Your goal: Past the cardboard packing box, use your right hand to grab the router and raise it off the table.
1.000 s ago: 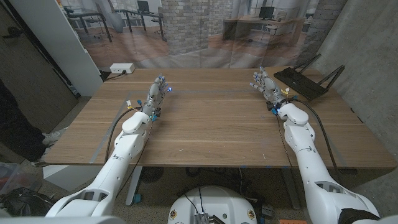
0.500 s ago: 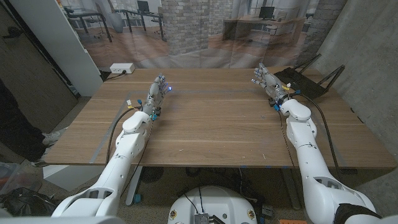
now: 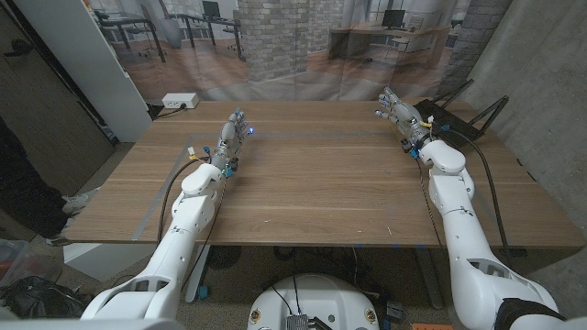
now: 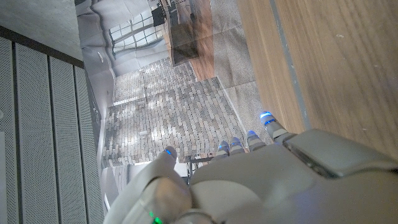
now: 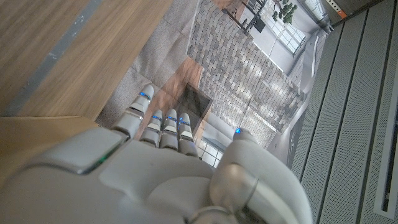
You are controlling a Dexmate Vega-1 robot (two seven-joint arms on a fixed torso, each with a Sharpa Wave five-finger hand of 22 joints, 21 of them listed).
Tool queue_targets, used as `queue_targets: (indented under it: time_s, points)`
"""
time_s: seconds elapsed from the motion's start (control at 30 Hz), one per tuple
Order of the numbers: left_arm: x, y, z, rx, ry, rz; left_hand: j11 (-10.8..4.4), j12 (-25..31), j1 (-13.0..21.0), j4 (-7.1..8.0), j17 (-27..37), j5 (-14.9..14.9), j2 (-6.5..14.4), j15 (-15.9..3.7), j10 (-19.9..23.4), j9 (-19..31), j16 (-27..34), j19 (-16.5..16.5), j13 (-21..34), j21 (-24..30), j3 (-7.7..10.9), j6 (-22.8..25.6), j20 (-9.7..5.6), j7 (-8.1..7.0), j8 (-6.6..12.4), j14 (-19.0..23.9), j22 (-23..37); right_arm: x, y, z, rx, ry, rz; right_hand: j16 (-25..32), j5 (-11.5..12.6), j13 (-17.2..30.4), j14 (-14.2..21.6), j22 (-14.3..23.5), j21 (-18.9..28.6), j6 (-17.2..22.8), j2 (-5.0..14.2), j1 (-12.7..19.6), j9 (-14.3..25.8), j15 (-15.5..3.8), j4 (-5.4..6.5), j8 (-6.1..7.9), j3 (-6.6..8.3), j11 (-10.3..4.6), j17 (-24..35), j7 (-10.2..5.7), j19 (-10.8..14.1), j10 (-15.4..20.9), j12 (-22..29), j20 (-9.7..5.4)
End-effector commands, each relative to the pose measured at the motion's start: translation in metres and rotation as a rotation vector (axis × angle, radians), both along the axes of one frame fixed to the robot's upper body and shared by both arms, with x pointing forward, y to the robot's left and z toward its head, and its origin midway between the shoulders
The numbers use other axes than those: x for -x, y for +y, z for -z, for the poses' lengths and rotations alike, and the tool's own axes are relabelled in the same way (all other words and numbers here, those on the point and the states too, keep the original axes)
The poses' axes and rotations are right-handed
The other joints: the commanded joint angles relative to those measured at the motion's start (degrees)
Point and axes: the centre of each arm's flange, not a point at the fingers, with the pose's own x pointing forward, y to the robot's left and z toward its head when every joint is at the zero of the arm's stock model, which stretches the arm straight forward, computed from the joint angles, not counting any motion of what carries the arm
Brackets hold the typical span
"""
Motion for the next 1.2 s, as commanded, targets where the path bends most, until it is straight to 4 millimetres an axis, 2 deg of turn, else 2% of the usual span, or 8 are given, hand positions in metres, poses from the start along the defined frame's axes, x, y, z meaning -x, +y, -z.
queue_targets:
  time_s: [0.03,0.4,0.83,1.0,1.2]
  points:
    - [0.002,-0.001,0.000,-0.002,-0.002,0.001,0.16,0.55,0.02,0.04,0.13,0.44,1.47,0.38,-3.44,0.31,0.30,-7.58,0.18,-0.16,-0.09,-3.09,0.29,0.22,0.24,-8.34,0.14,0.010,-0.009,-0.009,0.039,-0.036,0.055,0.40,-0.16,0.09,0.83,0.15,0.46,1.60,-0.02,1.23,0.31,-0.15,-0.57,0.71,0.23,0.07,0.14,-0.28,0.71,0.84,0.39,-0.01]
    - [0.004,-0.002,0.000,-0.003,-0.002,0.003,0.20,0.58,0.07,0.01,0.13,0.47,1.47,0.35,-3.06,0.31,0.33,-7.39,0.18,-0.31,-0.21,-2.76,0.51,0.19,0.25,-8.04,0.14,0.015,-0.014,-0.017,0.086,-0.062,0.112,0.47,-0.38,0.10,1.80,0.16,0.62,3.29,0.28,2.05,0.33,-0.70,-1.24,0.97,0.68,-0.67,0.17,-0.58,1.69,2.65,0.73,-0.21]
    - [0.005,0.000,0.002,-0.002,0.003,0.004,0.25,0.66,0.14,-0.02,0.12,0.51,1.48,0.39,-2.53,0.32,0.41,-6.93,0.17,-0.36,-0.30,-2.09,0.82,-0.09,0.37,-7.53,0.13,0.021,-0.024,-0.026,0.111,-0.096,0.176,0.59,-0.58,0.10,3.03,0.16,0.66,5.28,0.78,3.00,0.34,-0.92,-1.95,1.28,1.31,-0.43,0.18,-0.64,2.50,4.51,0.99,-0.22]
    - [0.005,0.000,0.002,-0.003,0.009,0.007,0.23,0.73,0.16,-0.04,0.11,0.52,1.49,0.34,-2.24,0.32,0.44,-6.82,0.17,-0.39,-0.33,-1.87,0.84,-0.08,0.40,-7.35,0.13,0.024,-0.027,-0.028,0.112,-0.124,0.220,0.91,-0.81,0.10,5.09,0.17,1.04,7.52,1.40,4.41,0.35,-1.10,-2.97,1.60,2.25,-0.44,0.15,-1.09,4.35,6.68,1.28,-0.12]
    - [0.005,0.000,0.002,-0.003,0.010,0.007,0.25,0.72,0.20,-0.06,0.11,0.53,1.51,0.39,-2.14,0.33,0.44,-6.70,0.17,-0.43,-0.34,-1.75,0.88,-0.05,0.39,-7.24,0.13,0.026,-0.031,-0.029,0.127,-0.131,0.255,0.99,-1.06,0.11,6.26,0.18,1.09,8.78,1.65,5.51,0.34,-1.18,-3.81,1.68,2.93,-0.45,0.13,-0.84,5.13,8.11,1.43,0.01]
